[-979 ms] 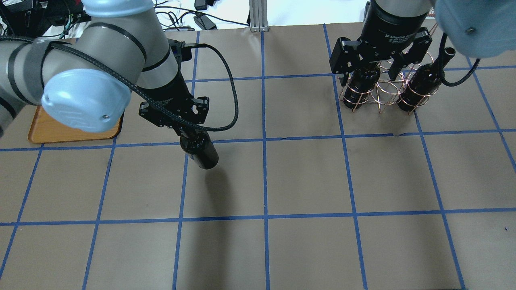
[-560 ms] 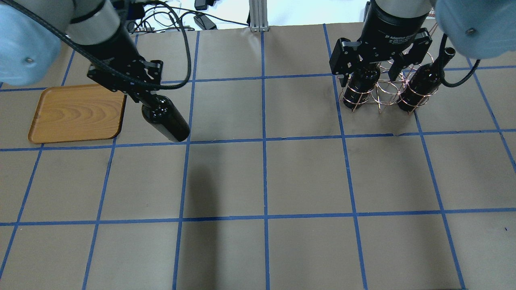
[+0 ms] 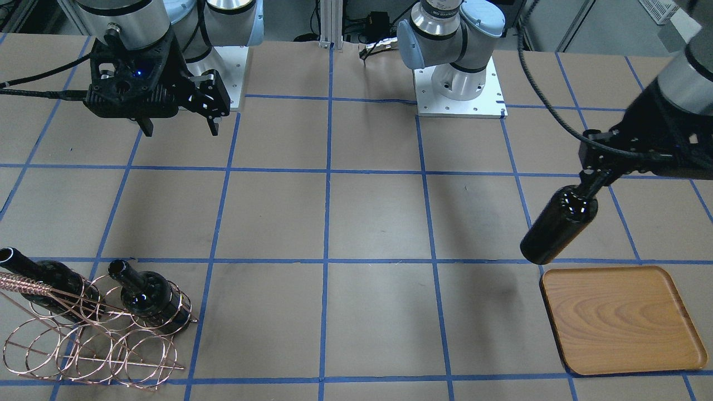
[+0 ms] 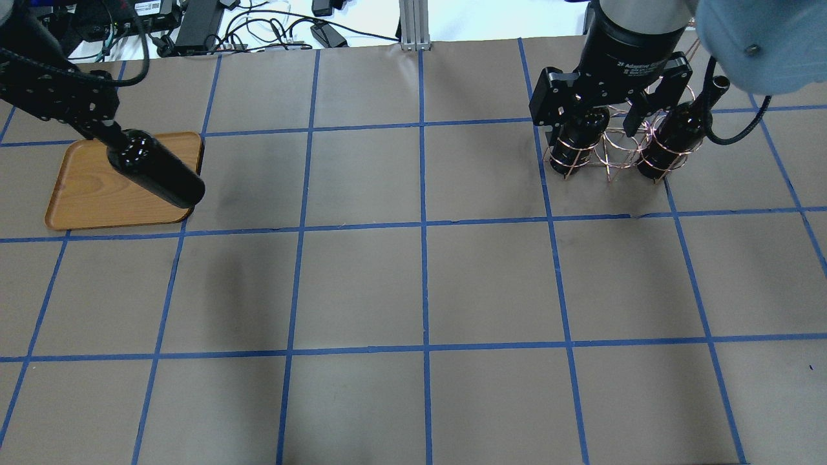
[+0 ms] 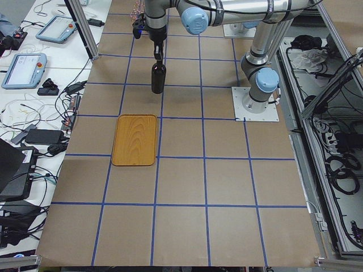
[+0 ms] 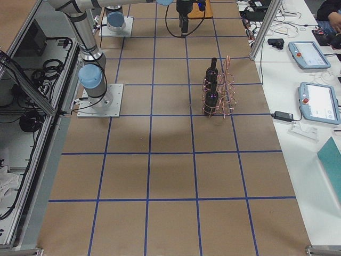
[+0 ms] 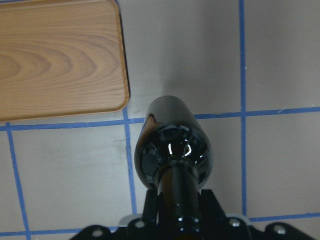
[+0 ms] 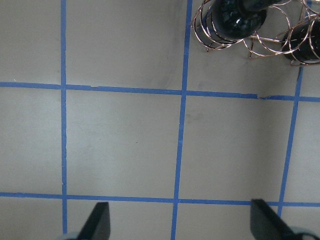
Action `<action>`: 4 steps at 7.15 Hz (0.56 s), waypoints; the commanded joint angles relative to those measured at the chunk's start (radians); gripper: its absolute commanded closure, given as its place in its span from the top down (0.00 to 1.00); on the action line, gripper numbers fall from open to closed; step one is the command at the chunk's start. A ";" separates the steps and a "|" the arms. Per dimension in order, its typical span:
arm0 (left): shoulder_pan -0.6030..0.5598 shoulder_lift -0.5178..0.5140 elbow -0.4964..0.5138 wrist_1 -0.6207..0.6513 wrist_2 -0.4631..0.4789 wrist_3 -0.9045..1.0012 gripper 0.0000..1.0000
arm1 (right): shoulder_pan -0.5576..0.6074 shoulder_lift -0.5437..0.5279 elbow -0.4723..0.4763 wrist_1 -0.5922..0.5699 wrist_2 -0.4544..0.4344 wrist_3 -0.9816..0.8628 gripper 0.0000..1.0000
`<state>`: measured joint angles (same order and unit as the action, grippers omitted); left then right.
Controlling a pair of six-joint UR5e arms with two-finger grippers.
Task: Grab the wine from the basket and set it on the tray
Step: 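Lower the bottle onto the wooden tray with the left gripper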
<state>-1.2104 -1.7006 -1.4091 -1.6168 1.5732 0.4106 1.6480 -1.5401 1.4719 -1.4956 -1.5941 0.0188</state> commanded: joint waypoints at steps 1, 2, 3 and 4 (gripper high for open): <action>0.092 -0.153 0.138 0.009 0.019 0.089 0.00 | -0.004 -0.005 -0.001 -0.002 0.000 0.007 1.00; 0.094 -0.224 0.203 0.034 0.019 0.118 0.00 | -0.002 -0.005 -0.001 -0.003 0.002 0.012 1.00; 0.097 -0.275 0.237 0.075 0.018 0.132 0.00 | -0.004 -0.005 -0.001 -0.003 0.002 0.010 1.00; 0.109 -0.309 0.243 0.099 0.016 0.164 0.00 | -0.004 -0.005 -0.001 -0.003 0.002 0.000 1.00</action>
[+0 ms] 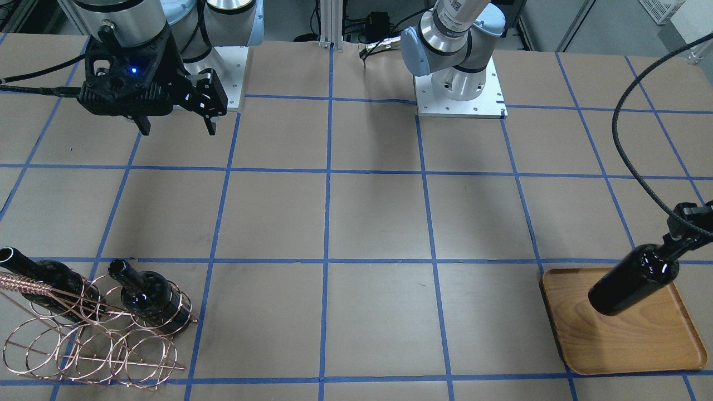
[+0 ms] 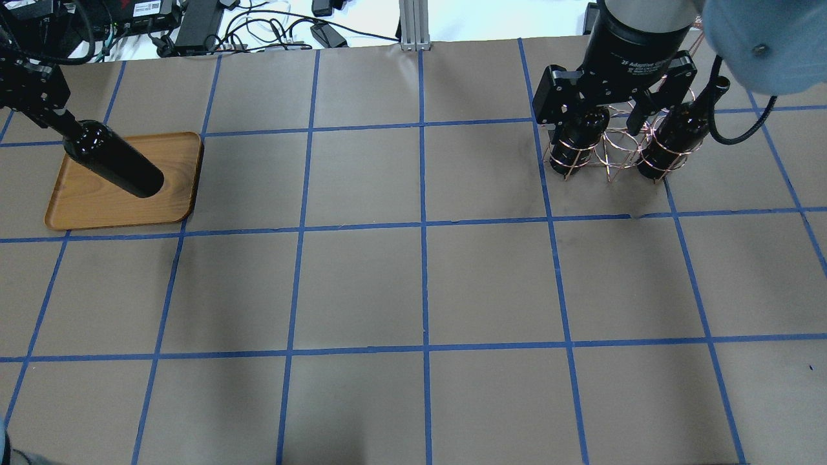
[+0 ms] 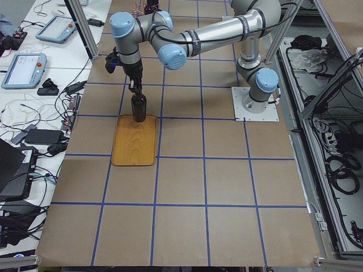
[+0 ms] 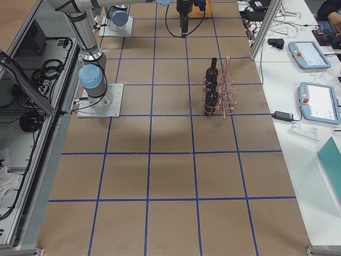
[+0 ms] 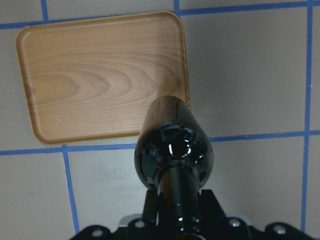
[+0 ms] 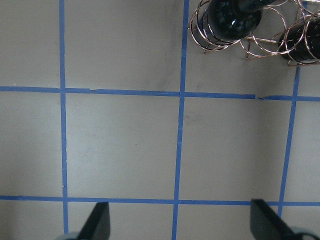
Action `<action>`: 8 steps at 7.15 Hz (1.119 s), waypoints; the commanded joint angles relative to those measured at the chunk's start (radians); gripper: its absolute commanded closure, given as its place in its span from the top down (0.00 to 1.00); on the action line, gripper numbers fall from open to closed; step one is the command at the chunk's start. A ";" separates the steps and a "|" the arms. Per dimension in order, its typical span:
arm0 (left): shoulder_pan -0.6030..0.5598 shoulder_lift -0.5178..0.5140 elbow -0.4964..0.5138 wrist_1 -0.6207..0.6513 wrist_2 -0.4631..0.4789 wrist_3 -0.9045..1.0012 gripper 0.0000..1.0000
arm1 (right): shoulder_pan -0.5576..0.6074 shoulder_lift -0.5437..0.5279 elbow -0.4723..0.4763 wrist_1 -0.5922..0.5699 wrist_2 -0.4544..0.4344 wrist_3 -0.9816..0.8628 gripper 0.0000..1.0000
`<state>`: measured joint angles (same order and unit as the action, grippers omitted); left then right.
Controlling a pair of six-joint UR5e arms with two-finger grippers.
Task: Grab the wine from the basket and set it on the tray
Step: 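Lower the bottle onto the wooden tray with the left gripper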
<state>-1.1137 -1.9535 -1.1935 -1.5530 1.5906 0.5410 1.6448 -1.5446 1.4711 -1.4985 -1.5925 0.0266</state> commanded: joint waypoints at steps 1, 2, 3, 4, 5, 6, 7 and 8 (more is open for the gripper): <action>0.024 -0.077 0.028 0.037 -0.011 0.034 0.00 | 0.000 0.000 0.000 0.000 0.000 -0.010 1.00; 0.031 -0.090 0.029 0.037 -0.011 0.034 0.00 | 0.000 0.000 0.000 -0.002 -0.003 -0.010 1.00; 0.043 -0.097 0.029 0.037 -0.011 0.036 0.00 | 0.000 0.000 0.000 -0.003 -0.003 -0.010 1.00; 0.048 -0.105 0.029 0.048 -0.017 0.037 0.00 | 0.000 0.000 -0.002 -0.002 -0.004 -0.010 1.00; 0.049 -0.113 0.029 0.054 -0.020 0.037 0.00 | 0.000 0.000 0.000 -0.003 -0.001 -0.010 1.00; 0.049 -0.114 0.028 0.056 -0.020 0.036 0.00 | 0.000 0.000 0.000 -0.002 -0.003 -0.010 1.00; 0.049 -0.113 0.023 0.054 -0.020 0.037 0.00 | 0.000 0.000 -0.002 -0.003 -0.003 -0.008 1.00; 0.049 -0.111 0.014 0.056 -0.018 0.036 0.00 | 0.000 0.000 -0.002 -0.003 -0.003 -0.008 1.00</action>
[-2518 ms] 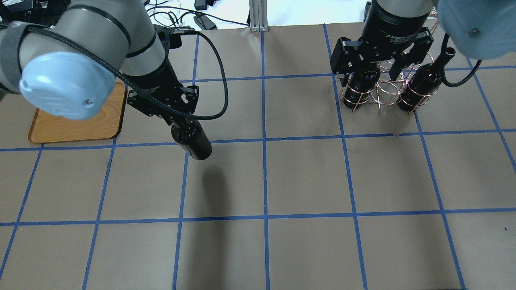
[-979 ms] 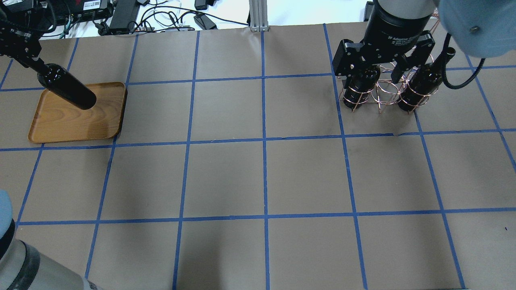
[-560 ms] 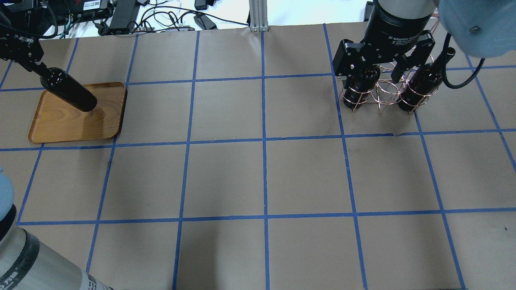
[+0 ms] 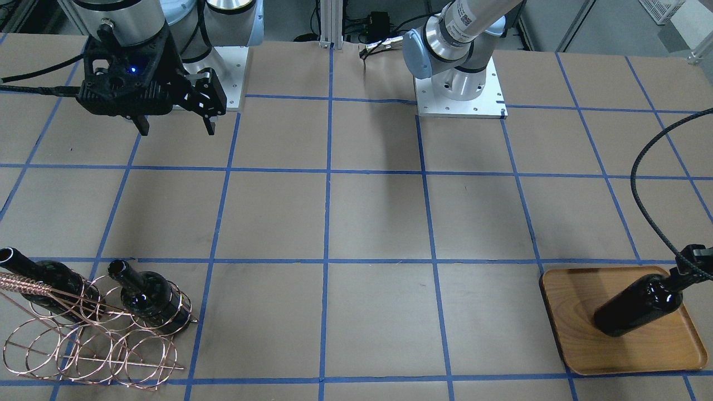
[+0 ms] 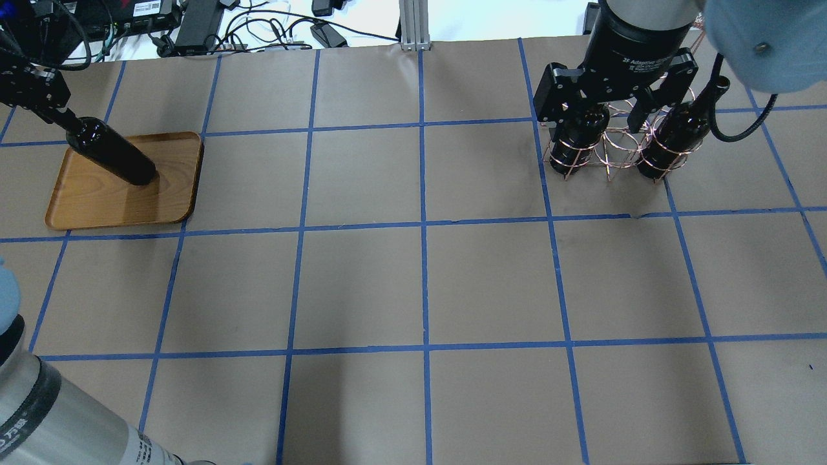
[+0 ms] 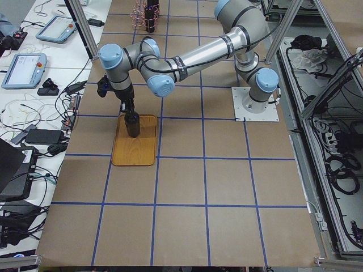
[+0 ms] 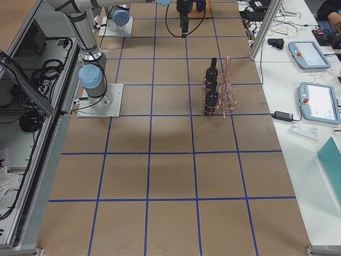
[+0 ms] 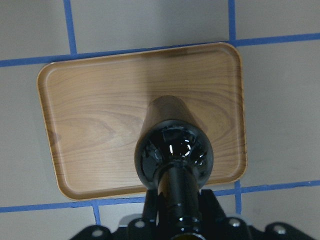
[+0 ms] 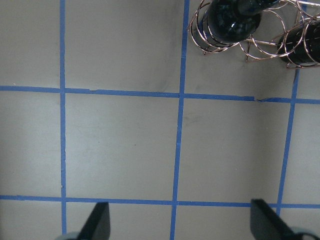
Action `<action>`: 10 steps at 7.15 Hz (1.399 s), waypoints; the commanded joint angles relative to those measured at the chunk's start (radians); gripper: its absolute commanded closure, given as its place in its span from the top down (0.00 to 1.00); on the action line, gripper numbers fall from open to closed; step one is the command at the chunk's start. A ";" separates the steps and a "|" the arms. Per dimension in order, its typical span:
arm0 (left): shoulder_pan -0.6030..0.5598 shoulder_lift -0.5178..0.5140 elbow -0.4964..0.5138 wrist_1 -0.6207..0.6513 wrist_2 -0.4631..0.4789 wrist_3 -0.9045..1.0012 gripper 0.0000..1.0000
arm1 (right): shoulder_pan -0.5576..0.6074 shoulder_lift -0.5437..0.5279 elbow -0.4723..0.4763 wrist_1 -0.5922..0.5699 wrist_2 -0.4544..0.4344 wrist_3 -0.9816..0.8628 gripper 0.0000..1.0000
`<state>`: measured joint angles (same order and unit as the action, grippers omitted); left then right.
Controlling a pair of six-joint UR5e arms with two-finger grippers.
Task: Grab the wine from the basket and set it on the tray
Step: 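Lower the bottle onto the wooden tray with the left gripper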
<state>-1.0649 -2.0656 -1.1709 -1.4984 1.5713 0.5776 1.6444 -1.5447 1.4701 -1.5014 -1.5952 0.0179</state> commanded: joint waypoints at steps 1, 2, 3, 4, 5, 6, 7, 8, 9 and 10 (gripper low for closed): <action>0.000 0.001 -0.009 0.003 0.001 -0.001 0.00 | 0.000 0.000 -0.001 0.000 0.000 0.001 1.00; 0.000 -0.001 -0.010 0.012 0.000 0.001 0.26 | 0.000 0.000 -0.001 0.000 0.000 0.001 1.00; 0.000 0.001 -0.018 0.012 0.000 0.011 0.47 | 0.000 0.000 -0.001 0.000 -0.002 0.001 1.00; 0.000 0.001 -0.018 0.012 -0.002 0.011 0.63 | 0.000 0.000 -0.001 -0.002 0.000 0.001 1.00; 0.002 0.002 -0.018 0.012 -0.013 0.010 0.74 | 0.000 0.000 -0.001 -0.005 -0.002 0.001 1.00; 0.000 0.015 -0.018 0.010 -0.013 0.010 0.78 | -0.002 0.000 -0.002 -0.005 -0.008 0.001 1.00; -0.004 0.045 -0.018 0.001 -0.013 0.008 0.80 | -0.002 0.000 -0.002 -0.003 -0.014 0.001 1.00; -0.019 0.082 -0.032 -0.031 -0.010 0.005 0.81 | -0.002 0.000 -0.001 -0.005 -0.011 0.001 1.00; -0.056 0.135 -0.070 -0.042 -0.007 -0.007 0.80 | -0.002 0.000 -0.002 -0.007 -0.003 0.001 1.00; -0.110 0.190 -0.102 -0.042 -0.005 -0.059 0.80 | -0.002 0.000 -0.001 -0.007 -0.006 0.001 1.00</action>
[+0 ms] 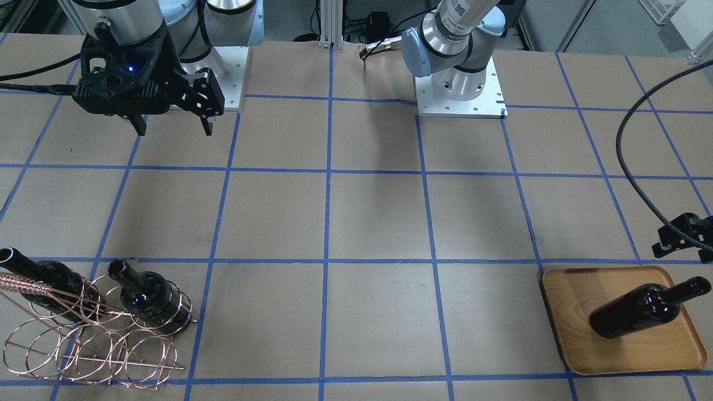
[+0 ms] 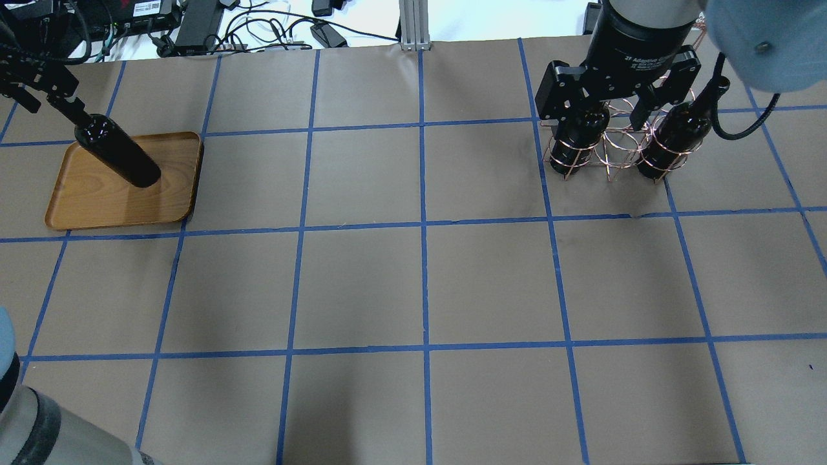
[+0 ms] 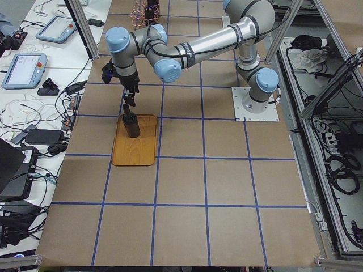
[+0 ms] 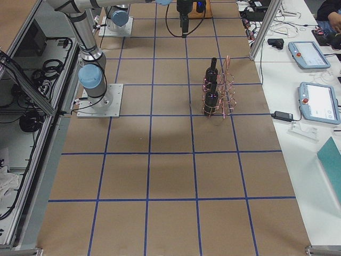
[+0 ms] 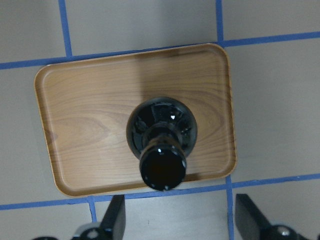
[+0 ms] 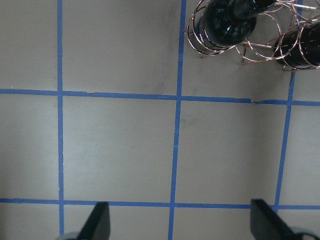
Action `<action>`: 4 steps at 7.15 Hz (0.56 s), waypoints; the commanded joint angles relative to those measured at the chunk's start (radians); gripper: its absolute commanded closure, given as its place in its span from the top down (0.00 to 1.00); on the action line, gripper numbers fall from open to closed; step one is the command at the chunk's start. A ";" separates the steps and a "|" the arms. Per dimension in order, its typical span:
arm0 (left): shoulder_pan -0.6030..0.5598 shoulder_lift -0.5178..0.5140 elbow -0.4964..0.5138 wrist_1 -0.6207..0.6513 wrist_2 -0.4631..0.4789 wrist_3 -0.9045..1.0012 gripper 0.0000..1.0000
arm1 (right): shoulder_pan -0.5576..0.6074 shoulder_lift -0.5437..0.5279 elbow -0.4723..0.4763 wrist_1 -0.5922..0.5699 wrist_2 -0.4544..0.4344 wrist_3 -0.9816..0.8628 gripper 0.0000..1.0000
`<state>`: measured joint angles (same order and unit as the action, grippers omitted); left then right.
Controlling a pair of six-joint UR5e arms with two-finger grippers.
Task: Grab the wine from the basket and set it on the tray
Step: 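Lower the bottle onto the wooden tray with the left gripper, then open the left gripper and raise it away from the bottle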
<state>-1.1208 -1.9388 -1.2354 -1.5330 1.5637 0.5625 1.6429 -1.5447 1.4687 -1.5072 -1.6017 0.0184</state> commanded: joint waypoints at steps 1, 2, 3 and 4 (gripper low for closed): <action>-0.127 0.113 -0.071 -0.007 -0.005 -0.176 0.93 | 0.000 0.000 0.001 -0.001 0.003 0.000 1.00; -0.224 0.160 -0.105 -0.007 -0.001 -0.296 0.96 | 0.000 0.000 -0.001 -0.001 0.003 0.000 1.00; -0.322 0.203 -0.139 -0.006 -0.004 -0.444 1.00 | 0.000 0.000 -0.001 -0.001 0.002 0.000 1.00; -0.411 0.237 -0.166 -0.004 -0.002 -0.576 1.00 | 0.000 0.000 -0.001 -0.001 -0.003 0.000 1.00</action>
<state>-1.4174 -1.7494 -1.3643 -1.5387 1.5611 0.1536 1.6429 -1.5447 1.4683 -1.5079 -1.6005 0.0184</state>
